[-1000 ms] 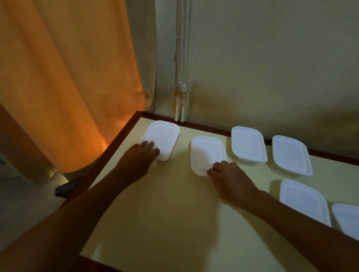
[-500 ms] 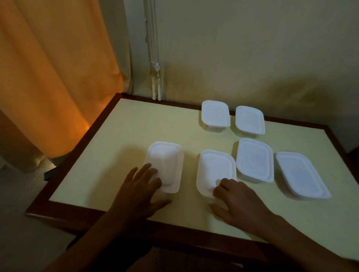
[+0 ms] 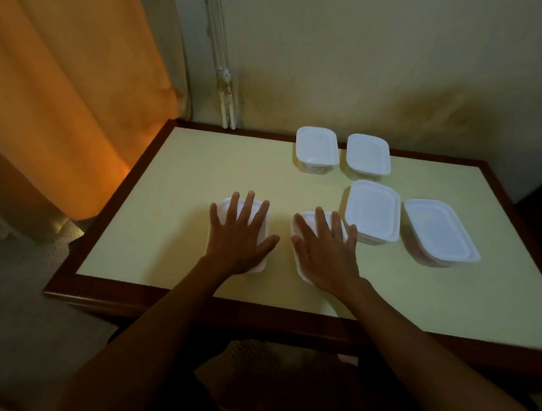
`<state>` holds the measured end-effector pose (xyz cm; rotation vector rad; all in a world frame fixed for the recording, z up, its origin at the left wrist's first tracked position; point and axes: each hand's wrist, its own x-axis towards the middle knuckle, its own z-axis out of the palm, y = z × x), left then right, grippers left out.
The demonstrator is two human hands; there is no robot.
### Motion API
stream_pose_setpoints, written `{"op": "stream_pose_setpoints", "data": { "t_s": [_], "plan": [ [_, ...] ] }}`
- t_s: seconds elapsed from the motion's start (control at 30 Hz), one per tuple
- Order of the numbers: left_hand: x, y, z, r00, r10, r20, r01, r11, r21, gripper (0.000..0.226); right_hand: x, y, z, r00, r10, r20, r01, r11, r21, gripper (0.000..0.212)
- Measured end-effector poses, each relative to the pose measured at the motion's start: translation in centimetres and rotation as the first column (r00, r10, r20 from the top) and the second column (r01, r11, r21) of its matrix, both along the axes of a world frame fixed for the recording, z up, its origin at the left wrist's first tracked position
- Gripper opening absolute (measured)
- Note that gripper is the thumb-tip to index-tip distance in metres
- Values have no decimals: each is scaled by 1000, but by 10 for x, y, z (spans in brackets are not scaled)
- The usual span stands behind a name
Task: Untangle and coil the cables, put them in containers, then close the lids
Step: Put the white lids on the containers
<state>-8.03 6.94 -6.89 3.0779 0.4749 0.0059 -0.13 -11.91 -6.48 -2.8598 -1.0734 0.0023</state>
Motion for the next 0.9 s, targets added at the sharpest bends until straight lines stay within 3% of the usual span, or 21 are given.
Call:
{"op": "stream_pose_setpoints", "data": {
  "t_s": [0.17, 0.3, 0.63, 0.7, 0.77, 0.83, 0.9],
  "plan": [
    [1, 1, -7, 1000, 4, -20, -5, 997, -73, 84, 2, 2, -1, 1000, 6, -27, -7, 998, -58, 61],
    [3, 0, -7, 999, 11, -42, -14, 998, -59, 82, 5, 2, -1, 1000, 9, -27, -11, 997, -71, 73],
    [2, -7, -7, 996, 70, -55, -74, 995, -67, 70, 6, 0, 1, 995, 39, -97, -46, 996, -72, 71],
    [4, -12, -1, 995, 80, -54, -86, 990, -112, 67, 6, 0, 7, 992, 37, -122, -33, 999, 34, 70],
    [3, -16, 7, 996, 84, 10, -79, 966, -247, 55, 5, -5, 15, 973, -60, -223, 125, 950, 287, 57],
    [-1, -15, 15, 965, 176, 197, -66, 883, -465, 43, 2, -21, 24, 937, -168, -306, 302, 829, 471, 48],
    [-15, -11, 22, 882, 322, 344, -73, 815, -575, 35, -6, -45, 35, 925, -226, -305, 354, 802, 481, 43]
  ]
}}
